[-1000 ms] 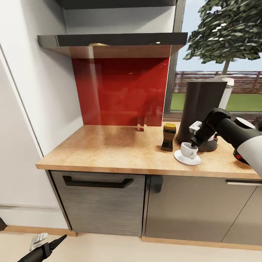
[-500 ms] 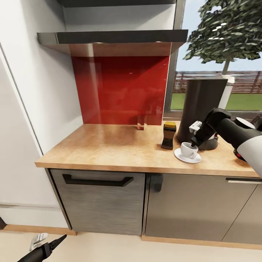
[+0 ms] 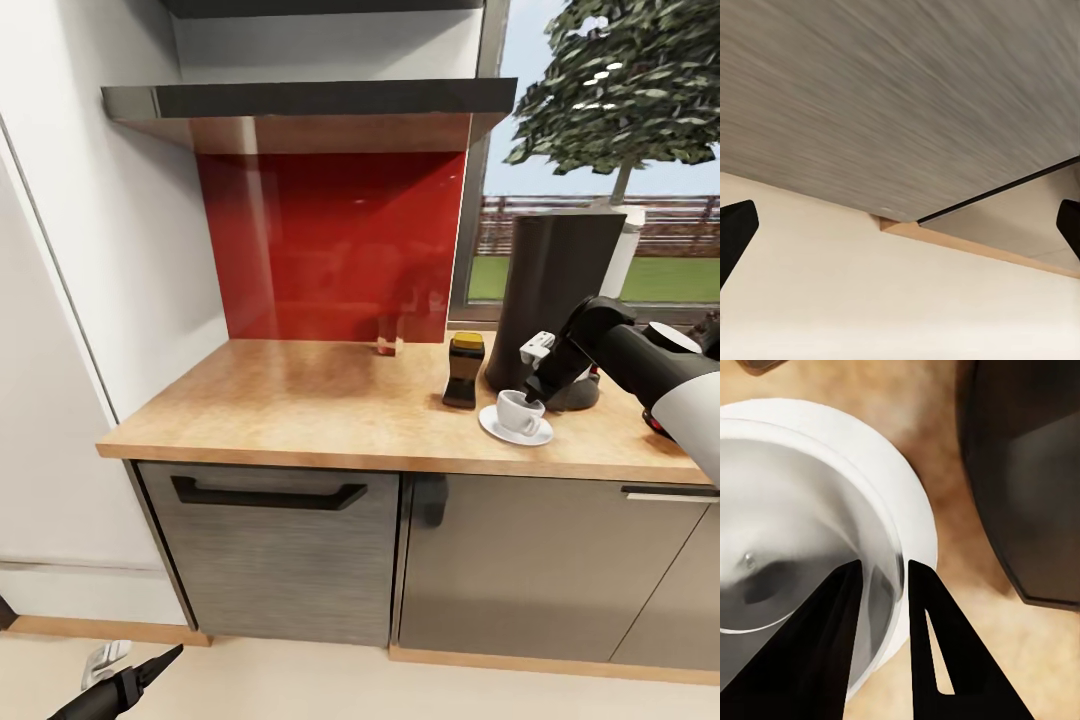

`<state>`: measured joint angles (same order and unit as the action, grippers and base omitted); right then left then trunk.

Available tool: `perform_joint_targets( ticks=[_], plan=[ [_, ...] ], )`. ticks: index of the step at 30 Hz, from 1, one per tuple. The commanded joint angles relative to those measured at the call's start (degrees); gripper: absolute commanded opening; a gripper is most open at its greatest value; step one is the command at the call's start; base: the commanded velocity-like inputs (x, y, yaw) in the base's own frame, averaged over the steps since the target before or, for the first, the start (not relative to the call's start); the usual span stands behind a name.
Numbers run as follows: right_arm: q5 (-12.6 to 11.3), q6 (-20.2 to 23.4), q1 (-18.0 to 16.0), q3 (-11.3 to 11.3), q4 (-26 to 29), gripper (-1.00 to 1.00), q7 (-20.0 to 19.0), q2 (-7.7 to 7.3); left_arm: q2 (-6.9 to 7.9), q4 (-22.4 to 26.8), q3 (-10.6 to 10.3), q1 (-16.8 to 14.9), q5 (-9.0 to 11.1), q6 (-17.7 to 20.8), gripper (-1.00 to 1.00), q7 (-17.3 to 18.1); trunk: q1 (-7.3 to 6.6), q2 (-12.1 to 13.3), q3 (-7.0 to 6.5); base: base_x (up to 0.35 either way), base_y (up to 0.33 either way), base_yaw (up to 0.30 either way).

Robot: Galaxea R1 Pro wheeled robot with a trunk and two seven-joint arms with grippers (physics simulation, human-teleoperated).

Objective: Set up a coffee station on the kitchen countertop: keep the coffee maker on the countertop, move the bottle of coffee from the kitchen shelf to the counter next to the coffee maker, place a paper coffee filter on top of the coffee maker, put the saucer next to the coffee maker with the coffee cup on the saucer, and place the electric kettle next to the coffee maker.

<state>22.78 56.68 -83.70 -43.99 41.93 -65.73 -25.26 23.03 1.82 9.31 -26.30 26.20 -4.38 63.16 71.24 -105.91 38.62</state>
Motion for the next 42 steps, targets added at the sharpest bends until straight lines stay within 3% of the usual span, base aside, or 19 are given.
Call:
perform_joint_targets(
  ticks=[1, 13, 14, 42],
  plan=[
    [0.5, 0.5, 0.0, -0.2, 0.1, -1.00, -0.7, -0.05, 0.00, -0.1, 0.5, -0.1, -0.5, -0.5, 1.00, 0.1, 0.00, 0.0, 0.08, 0.000, 0.000, 0.000],
    [0.4, 0.5, 0.0, -0.2, 0.2, -1.00, -0.7, -0.05, 0.00, -0.1, 0.5, -0.1, -0.5, -0.5, 1.00, 0.1, 0.00, 0.0, 0.08, 0.000, 0.000, 0.000],
    [0.4, 0.5, 0.0, -0.2, 0.2, 1.00, -0.7, -0.05, -0.02, -0.1, 0.5, -0.1, -0.5, -0.5, 1.00, 0.1, 0.00, 0.0, 0.08, 0.000, 0.000, 0.000],
    [0.4, 0.5, 0.0, -0.2, 0.2, 1.00, -0.7, -0.05, 0.00, -0.1, 0.5, -0.1, -0.5, -0.5, 1.00, 0.1, -0.43, 0.8, -0.27, 0.000, 0.000, 0.000]
  ],
)
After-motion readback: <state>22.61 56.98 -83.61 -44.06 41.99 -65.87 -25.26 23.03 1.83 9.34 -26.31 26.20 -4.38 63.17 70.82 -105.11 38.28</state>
